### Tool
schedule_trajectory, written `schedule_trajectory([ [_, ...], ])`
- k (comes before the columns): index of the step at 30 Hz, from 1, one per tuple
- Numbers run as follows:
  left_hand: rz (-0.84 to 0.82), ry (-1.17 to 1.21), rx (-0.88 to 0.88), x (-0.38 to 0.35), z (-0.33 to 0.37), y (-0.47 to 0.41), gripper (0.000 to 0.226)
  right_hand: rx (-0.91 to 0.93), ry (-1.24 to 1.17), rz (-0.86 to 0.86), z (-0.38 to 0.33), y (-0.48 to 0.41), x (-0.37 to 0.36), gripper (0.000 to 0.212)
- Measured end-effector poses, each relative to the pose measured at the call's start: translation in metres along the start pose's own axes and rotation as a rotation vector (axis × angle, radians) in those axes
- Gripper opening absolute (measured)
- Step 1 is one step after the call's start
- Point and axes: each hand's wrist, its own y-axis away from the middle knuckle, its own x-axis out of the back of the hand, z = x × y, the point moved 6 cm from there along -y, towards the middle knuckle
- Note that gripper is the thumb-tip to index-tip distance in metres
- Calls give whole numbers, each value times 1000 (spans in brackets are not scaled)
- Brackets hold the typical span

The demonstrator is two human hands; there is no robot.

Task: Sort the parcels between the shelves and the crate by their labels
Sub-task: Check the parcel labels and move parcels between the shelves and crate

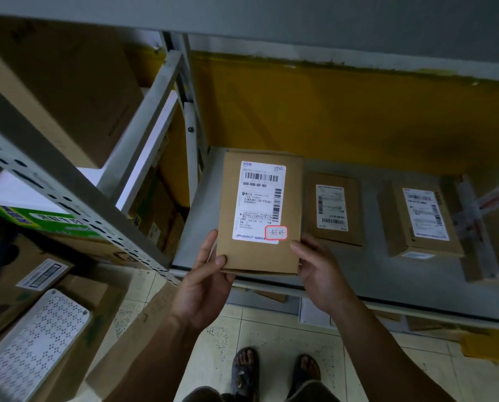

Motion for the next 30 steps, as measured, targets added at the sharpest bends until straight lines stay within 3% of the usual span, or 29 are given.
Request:
schedule_trajectory([
  [3,-38,49,-15,-9,-3,6,91,31,-16,-35,-6,6,0,47],
  [7,-56,71,-24,-15,-3,12,97,61,4,-45,-11,11,-2,58],
  [11,-62,75,-20,-16,-3,14,96,57,6,-12,-14,15,0,48],
  [16,-53,-38,57,-20,-13,10,66,62,51,32,-15,22,4,36],
  [21,-58,-219,99,-26,-31,7,81,55,25,58,-10,31,9,34],
  [26,-37,-344,109,-39,-52,-2,42,51,14,147,-8,46,28,42],
  [30,-61,-421,182,-46,-64,-10,40,97,24,277,-21,68,61,36],
])
